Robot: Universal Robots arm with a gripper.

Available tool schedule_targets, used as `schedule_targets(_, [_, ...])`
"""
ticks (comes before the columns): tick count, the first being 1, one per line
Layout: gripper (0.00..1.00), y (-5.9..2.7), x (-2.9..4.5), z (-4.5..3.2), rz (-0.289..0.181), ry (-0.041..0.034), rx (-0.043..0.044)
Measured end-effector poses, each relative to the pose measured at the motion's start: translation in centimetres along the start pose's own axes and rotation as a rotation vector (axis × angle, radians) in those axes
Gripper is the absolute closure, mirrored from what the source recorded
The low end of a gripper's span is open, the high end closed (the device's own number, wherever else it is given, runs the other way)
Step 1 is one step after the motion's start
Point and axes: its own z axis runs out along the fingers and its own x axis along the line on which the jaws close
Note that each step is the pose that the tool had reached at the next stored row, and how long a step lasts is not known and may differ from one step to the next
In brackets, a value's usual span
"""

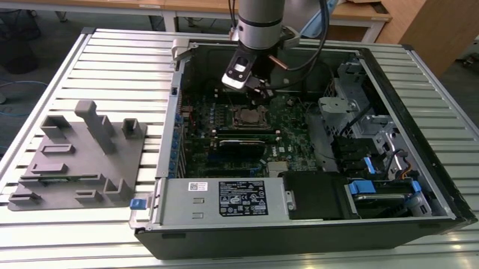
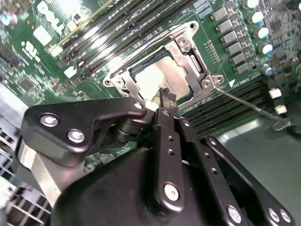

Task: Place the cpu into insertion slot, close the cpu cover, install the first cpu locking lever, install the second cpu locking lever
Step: 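Close the cpu cover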

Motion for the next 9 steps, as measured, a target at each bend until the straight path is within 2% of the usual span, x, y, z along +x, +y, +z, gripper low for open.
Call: schedule_targets(9, [0.89, -0.01, 0.00, 0.06, -0.163, 0.0098, -0.0056])
